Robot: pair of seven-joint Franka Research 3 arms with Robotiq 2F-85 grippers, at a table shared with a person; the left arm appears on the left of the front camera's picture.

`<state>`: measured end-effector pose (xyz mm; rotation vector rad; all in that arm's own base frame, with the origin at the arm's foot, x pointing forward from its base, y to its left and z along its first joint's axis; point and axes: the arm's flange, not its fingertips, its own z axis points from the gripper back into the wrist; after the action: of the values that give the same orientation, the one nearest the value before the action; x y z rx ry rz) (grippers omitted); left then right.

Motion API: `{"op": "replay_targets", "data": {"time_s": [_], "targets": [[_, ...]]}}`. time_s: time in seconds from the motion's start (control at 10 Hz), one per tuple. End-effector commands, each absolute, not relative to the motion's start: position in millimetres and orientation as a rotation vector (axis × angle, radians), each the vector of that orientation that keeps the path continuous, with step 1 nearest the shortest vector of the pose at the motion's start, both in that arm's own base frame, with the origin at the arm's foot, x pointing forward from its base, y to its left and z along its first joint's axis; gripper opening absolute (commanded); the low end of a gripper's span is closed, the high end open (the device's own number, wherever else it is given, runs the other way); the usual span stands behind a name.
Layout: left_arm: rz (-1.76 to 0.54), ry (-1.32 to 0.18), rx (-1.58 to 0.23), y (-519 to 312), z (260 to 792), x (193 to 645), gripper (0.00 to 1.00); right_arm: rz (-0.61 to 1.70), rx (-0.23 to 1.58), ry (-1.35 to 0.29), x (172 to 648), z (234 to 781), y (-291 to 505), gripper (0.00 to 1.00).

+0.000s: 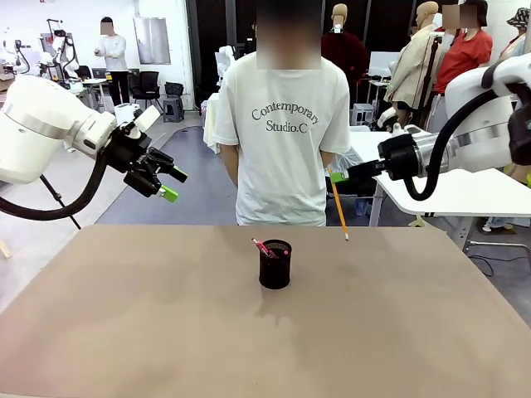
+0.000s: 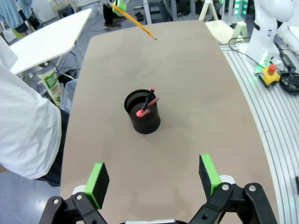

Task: Place the pens into the pen holder.
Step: Pick up a writing instrument from the table and place it into the Pen holder.

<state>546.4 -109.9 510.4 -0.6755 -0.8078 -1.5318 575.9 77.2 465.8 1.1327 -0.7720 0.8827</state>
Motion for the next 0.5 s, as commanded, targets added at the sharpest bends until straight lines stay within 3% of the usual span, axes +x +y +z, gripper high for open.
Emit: {"op": "replay_targets", "data": {"time_s": [0.0,0.2,0.4], "targets": [[-1.530,-0.804,-0.679,-109,511,544,1.00,1.050,1.134,-0.985,542,464,87,0.00],[-1.530,-0.804,-0.679,-109,511,544,1.00,1.080,1.123,-1.132,526,466,92,0.00],[-1.530,-0.804,-0.679,-109,511,544,1.00,1.064,1.099,-1.038,539,476,93,0.00]]}}
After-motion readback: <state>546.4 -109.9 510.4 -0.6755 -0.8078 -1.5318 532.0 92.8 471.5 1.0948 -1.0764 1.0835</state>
